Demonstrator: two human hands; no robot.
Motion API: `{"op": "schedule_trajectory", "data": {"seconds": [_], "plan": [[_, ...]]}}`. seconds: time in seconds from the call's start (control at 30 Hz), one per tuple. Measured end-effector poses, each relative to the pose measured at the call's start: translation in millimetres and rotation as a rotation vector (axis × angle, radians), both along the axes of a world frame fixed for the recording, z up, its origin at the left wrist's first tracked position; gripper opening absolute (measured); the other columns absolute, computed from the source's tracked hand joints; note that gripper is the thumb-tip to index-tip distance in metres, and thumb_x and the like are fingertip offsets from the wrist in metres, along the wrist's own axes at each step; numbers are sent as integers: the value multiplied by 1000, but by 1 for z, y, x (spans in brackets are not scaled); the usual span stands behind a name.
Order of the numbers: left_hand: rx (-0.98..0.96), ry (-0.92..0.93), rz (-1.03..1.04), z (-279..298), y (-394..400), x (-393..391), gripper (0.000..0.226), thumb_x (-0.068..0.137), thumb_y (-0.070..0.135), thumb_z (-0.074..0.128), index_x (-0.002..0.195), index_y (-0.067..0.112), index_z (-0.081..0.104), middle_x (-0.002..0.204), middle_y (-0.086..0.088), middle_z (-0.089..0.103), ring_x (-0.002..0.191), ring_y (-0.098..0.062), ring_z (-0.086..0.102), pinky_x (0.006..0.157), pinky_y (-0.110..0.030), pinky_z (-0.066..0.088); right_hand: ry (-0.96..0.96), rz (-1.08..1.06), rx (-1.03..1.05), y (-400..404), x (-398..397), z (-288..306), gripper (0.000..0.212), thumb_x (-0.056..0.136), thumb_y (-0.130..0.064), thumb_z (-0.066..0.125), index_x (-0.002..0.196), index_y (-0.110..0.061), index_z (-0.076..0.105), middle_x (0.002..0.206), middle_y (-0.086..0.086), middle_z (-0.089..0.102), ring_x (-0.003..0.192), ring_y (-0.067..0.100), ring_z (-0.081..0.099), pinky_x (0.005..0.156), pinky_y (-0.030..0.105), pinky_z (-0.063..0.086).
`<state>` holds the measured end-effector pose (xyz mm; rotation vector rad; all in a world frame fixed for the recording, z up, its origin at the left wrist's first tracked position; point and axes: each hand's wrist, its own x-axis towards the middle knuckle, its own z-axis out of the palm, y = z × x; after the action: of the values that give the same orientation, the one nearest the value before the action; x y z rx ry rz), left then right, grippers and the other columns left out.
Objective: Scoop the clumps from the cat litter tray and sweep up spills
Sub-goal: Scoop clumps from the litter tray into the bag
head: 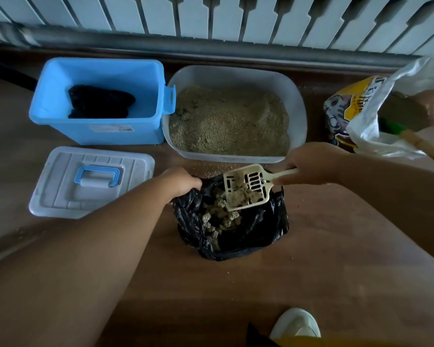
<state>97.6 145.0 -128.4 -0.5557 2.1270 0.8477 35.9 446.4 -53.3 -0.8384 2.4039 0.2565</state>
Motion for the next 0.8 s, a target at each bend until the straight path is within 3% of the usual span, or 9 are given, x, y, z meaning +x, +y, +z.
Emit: {"op": "schedule_trajectory", "data": {"seconds": [0.13, 0.27, 0.47, 0.67, 0.8], "plan": [[66, -13, 41, 1, 1, -2, 46, 81, 39, 70, 118, 12, 64, 119, -9, 58, 103, -29, 59, 75, -36, 50, -26, 52, 24, -9, 1, -4, 64, 85, -79, 43, 68, -21, 63, 63, -3, 57, 57, 13, 52, 55, 32, 36], [172, 14, 12, 5, 5, -3, 31, 84, 33, 68, 108, 15, 69, 114, -7, 63, 99, -23, 59, 76, -34, 47, -148, -2, 12, -19, 2, -5, 64, 84, -75, 52, 68, -14, 61, 59, -2, 48, 51, 14, 41, 53, 31, 28], [273, 40, -48, 11, 9, 0, 7, 80, 27, 68, 76, 22, 69, 92, -6, 65, 91, -25, 59, 77, -33, 42, -135, 55, 85, -26, 3, -3, 58, 84, -72, 56, 70, -16, 64, 57, -5, 47, 50, 13, 39, 52, 30, 28], [311, -14, -63, 12, 11, -1, 18, 82, 23, 67, 64, 25, 65, 83, -3, 64, 80, -20, 58, 72, -28, 43, -142, 75, 102, -30, -2, -3, 59, 81, -74, 57, 62, -19, 58, 56, -3, 49, 50, 14, 40, 52, 30, 27], [305, -17, -59, 9, 9, 0, 12, 81, 24, 67, 69, 24, 65, 84, -4, 64, 81, -22, 58, 76, -31, 44, -156, 58, 105, -35, 0, -6, 60, 78, -75, 59, 67, -17, 63, 57, -4, 52, 52, 15, 44, 53, 29, 30]]}}
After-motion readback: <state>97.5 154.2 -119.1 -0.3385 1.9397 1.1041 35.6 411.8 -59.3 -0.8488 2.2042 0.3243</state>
